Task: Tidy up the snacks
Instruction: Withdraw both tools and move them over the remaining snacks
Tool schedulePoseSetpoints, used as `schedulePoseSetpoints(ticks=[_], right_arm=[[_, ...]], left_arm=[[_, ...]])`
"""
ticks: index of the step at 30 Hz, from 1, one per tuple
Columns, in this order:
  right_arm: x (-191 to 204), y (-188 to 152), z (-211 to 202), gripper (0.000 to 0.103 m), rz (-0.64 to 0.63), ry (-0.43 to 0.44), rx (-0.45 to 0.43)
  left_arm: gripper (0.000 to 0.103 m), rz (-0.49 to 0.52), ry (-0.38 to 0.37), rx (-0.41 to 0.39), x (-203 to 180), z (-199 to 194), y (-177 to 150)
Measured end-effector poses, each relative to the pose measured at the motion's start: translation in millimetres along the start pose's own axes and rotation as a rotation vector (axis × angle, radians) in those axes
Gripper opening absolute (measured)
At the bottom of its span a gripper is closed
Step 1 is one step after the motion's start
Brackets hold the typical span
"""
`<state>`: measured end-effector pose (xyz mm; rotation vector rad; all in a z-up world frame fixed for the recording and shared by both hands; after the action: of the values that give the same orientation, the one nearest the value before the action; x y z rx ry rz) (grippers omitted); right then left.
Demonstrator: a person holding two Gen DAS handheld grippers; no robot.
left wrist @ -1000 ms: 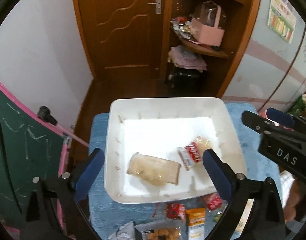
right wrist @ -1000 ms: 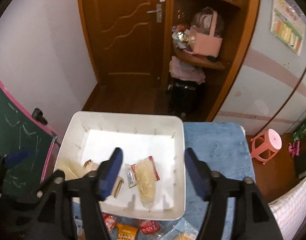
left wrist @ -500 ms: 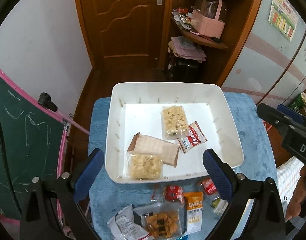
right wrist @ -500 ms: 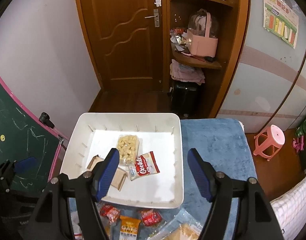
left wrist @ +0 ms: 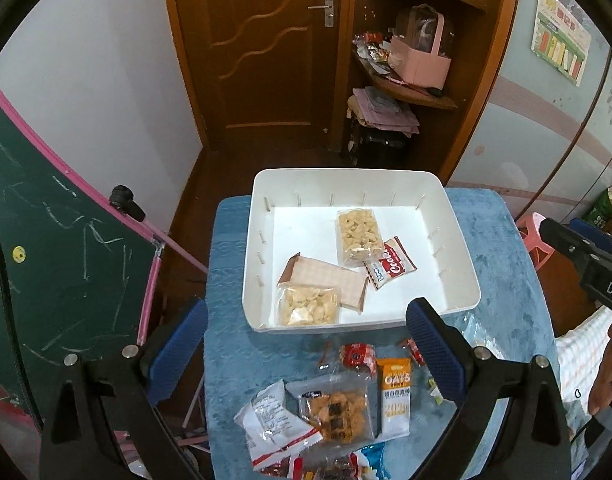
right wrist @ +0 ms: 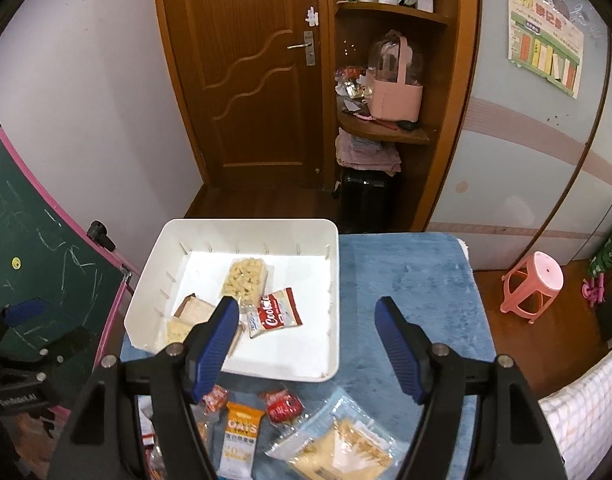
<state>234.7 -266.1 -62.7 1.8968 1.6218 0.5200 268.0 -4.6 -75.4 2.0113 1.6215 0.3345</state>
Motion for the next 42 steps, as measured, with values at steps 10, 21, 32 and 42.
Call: schedulePoseSetpoints(ticks=[10, 21, 32, 42], right_arm=[[-29.0, -22.6, -21.2, 0.071, -0.031, 0.001, -0.030], [-64.6, -74.9, -19.1, 0.071, -0.091, 0.073, -0.012], [-85.6, -149.5, -4.8, 0.071, -0.124, 0.096, 0.091], [-84.7, -207.8, 21.1, 0.071, -0.167, 0.087, 0.204]], left_arm=[[0.099, -0.016, 0.020, 0.009, -11.4, -16.8, -30.3], [0.099, -0.022, 0.028, 0.064, -32.3, -15.5, -86.7], [0.099, -0.110, -0.001, 0.182, -34.9, 8.4, -167.4], [0.099, -0.294, -0.009, 0.292, -17.4, 39.1, -247.1]])
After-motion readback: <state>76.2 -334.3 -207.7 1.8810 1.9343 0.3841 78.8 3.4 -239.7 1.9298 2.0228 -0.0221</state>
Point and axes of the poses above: each gripper's, at about its wrist camera, not at the fingertips, and z roughly the way its jaws point, x to its left, y to its top, the point moved 3 cm from there along z, roughly the way its jaws point, and after that the axes turned 8 degrees about -y, right-handed, at the moved point
